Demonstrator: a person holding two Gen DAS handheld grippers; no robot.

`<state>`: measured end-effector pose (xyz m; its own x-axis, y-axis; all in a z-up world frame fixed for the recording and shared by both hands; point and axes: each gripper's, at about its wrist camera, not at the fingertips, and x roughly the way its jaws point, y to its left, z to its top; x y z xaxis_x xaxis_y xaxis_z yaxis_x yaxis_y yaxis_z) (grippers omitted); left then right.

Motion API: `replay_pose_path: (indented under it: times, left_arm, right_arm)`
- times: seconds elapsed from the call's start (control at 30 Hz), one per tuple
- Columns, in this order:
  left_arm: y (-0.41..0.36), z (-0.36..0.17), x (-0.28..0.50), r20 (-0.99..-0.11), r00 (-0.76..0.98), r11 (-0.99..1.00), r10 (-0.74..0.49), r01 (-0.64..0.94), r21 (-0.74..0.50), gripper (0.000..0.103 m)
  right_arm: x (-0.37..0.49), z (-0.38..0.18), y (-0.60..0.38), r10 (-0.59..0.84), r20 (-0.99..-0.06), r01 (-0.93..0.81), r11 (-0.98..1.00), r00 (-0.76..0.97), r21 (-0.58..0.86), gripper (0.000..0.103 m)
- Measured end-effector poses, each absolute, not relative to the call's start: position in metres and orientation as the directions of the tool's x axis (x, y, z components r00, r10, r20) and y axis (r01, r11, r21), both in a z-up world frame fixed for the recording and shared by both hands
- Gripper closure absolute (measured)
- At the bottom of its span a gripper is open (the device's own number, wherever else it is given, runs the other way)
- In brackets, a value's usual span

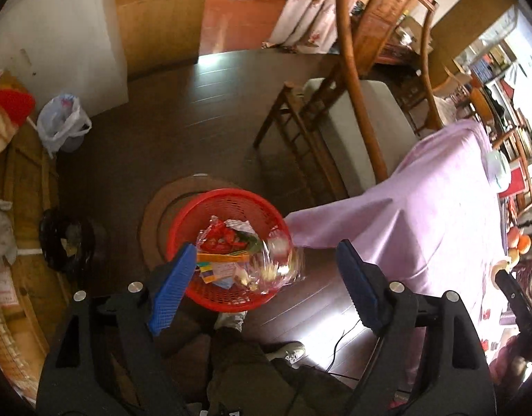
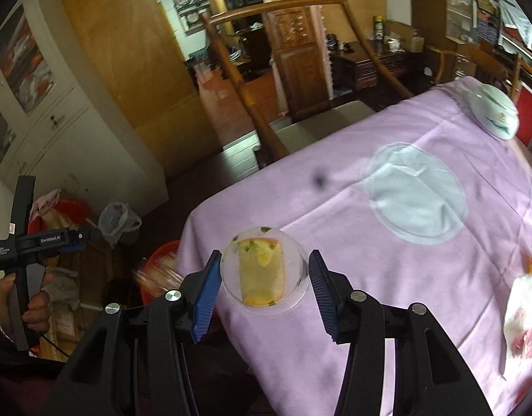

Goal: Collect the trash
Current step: 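Carry both items to the red basket and open both tools over it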

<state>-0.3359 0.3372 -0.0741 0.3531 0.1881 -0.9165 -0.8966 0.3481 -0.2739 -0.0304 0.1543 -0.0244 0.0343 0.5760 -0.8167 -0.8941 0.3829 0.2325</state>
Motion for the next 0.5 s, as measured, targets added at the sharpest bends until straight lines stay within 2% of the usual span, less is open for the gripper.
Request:
replay_pose_path:
  times: [0.5]
  left_arm:
    - [0.338,-0.084,-0.409,-0.932,0.288,0.188,0.223,-0.950,-0.248,0.023]
  right_arm:
    - [-0.123,-0.031,0.241,0.531,-0.827,-0.964,0.066,-0.185,0.258,0.053]
